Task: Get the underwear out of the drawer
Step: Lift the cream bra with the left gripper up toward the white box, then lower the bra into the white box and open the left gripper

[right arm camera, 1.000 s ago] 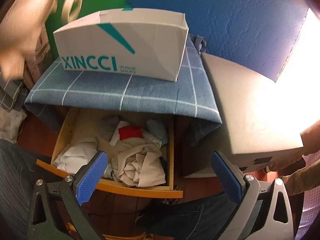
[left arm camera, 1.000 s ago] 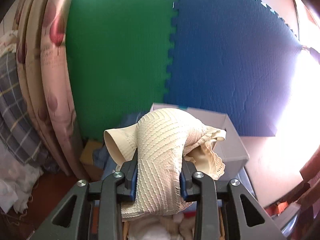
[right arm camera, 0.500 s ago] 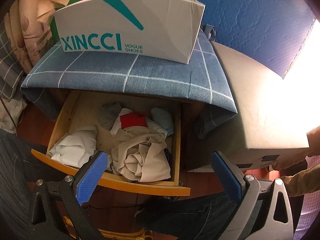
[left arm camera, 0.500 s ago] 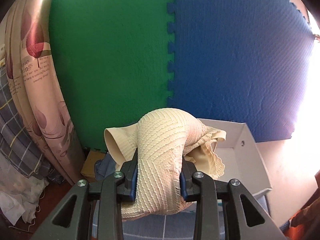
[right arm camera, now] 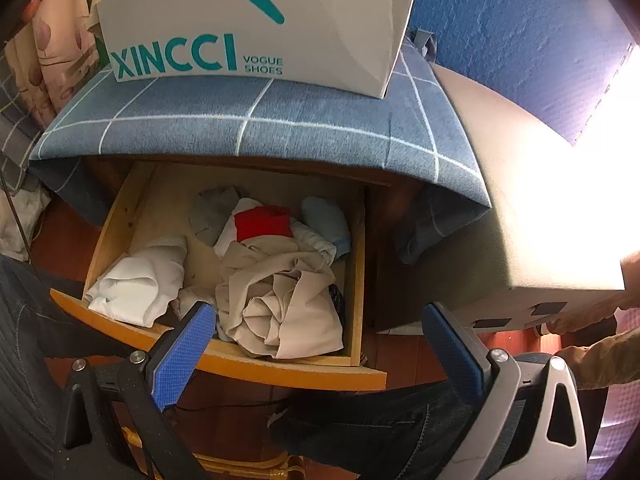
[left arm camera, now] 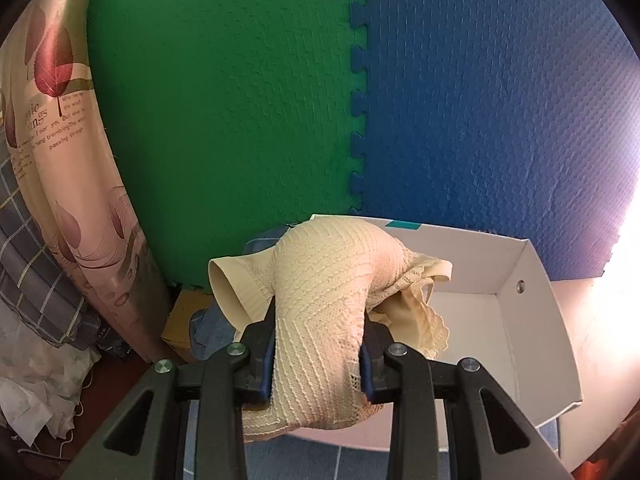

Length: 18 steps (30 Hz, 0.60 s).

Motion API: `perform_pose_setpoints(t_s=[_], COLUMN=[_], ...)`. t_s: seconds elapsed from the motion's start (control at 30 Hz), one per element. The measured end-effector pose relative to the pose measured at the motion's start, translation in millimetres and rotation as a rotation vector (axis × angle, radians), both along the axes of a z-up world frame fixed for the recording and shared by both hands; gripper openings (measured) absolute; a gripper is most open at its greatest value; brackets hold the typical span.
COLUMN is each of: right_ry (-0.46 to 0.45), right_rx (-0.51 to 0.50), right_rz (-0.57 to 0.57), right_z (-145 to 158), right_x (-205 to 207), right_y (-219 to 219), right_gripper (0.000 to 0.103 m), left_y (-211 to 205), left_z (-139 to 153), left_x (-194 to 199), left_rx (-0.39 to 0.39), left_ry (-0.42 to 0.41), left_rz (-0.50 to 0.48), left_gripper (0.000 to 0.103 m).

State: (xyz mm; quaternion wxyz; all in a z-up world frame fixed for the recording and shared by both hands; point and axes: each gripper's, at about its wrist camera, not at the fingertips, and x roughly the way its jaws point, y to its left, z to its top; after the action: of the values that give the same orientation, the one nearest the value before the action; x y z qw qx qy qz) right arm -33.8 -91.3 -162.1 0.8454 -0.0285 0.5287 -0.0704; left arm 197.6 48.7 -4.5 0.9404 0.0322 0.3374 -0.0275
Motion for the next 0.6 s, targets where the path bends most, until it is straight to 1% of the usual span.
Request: perform_pose_setpoints(t_s=[0.37, 0.53, 0.6], right_ry=[0.035, 0.056, 0.059], right_rx=[0.004, 0.008, 0.005], right_rz=[0.002, -0.003, -0.001], right_z=[-17, -25, -25], right_x=[2, 3, 4], right_y=[1, -1, 0], right_gripper=[0.102, 0.102, 0.102], left_y=[-11, -15, -16], left_z=[-20, -25, -25], left_x=[22, 32, 34], left_rx=[0.040, 0.050, 0.043], left_ry=[0.045, 0.063, 0.070], left_rz=[-0.020, -0.029, -0.029], left_gripper=[0.032, 0.032, 0.032])
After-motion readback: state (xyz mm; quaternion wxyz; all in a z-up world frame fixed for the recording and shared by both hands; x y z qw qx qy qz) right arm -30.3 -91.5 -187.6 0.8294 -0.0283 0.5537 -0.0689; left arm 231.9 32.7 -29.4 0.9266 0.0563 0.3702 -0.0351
